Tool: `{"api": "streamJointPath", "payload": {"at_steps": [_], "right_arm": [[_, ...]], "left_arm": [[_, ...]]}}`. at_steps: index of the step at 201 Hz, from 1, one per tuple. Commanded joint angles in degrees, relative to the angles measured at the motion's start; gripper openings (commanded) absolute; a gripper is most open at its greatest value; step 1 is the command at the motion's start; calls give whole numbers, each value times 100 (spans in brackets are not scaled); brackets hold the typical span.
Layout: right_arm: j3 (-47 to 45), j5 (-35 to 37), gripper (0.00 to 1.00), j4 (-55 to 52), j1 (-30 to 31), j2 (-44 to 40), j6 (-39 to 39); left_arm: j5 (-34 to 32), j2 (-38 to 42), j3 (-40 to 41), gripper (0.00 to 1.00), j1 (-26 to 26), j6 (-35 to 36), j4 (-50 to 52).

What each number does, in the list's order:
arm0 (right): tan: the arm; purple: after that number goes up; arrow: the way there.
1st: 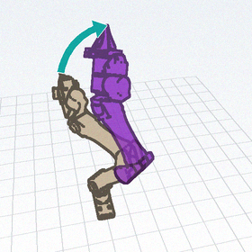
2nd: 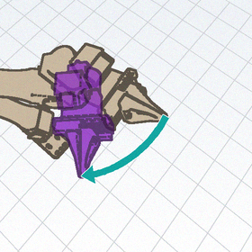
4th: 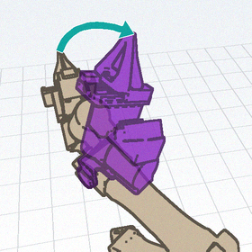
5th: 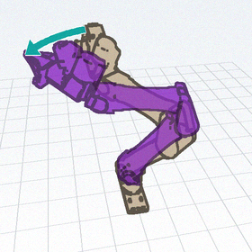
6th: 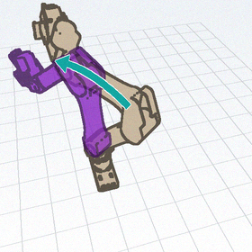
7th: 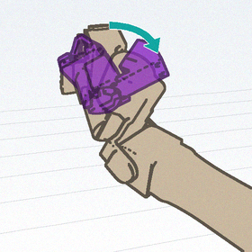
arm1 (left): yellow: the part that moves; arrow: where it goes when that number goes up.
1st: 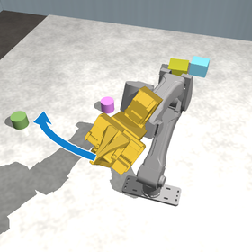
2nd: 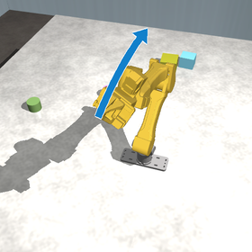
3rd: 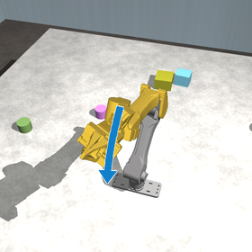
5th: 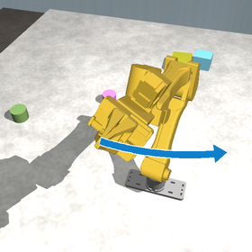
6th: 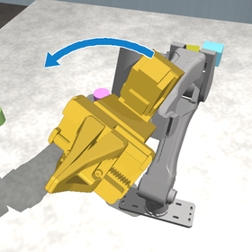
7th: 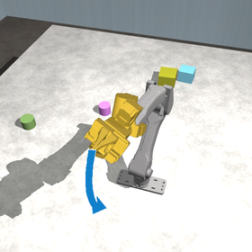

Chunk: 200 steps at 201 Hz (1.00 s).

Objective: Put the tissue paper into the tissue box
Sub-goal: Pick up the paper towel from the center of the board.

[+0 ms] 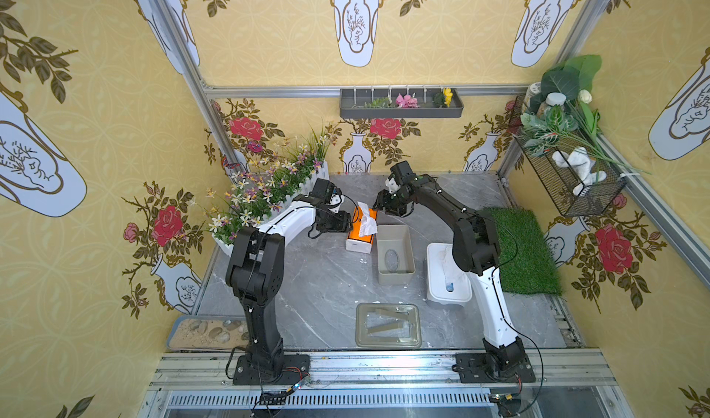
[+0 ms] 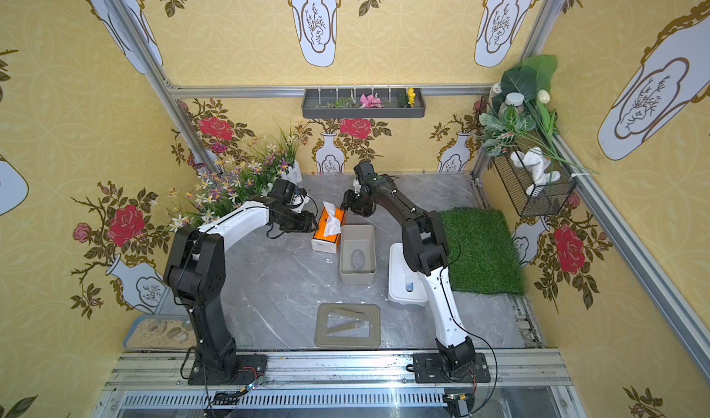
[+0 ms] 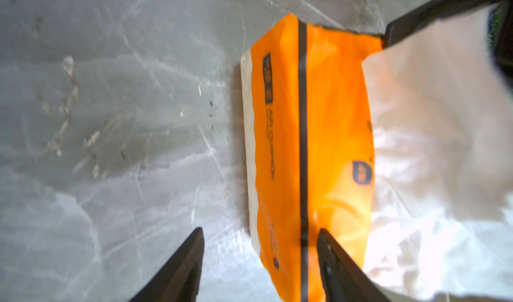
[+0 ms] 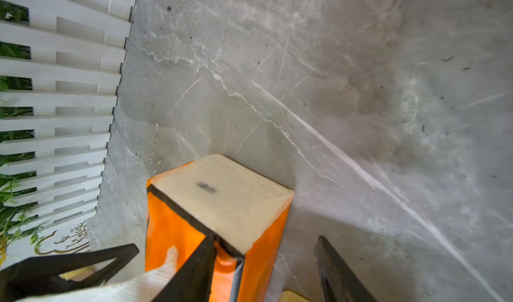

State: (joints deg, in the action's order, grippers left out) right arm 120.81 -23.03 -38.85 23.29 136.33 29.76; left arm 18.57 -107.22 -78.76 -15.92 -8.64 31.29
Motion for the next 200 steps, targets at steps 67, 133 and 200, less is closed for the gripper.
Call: {"api": "streamJointPath", "payload": {"at_steps": [67, 133, 200], "right_arm": [[-1214, 126, 68, 703, -31, -1287, -168], [-1957, 324, 68, 721, -115, -1961, -173], [-2333, 307, 68, 756, -140, -2225, -128]], "left_arm": [[32, 174, 183, 74, -28, -662, -399], [534, -142, 167, 60, -47, -495, -487], [659, 361, 689, 62, -43, -656, -590]]}}
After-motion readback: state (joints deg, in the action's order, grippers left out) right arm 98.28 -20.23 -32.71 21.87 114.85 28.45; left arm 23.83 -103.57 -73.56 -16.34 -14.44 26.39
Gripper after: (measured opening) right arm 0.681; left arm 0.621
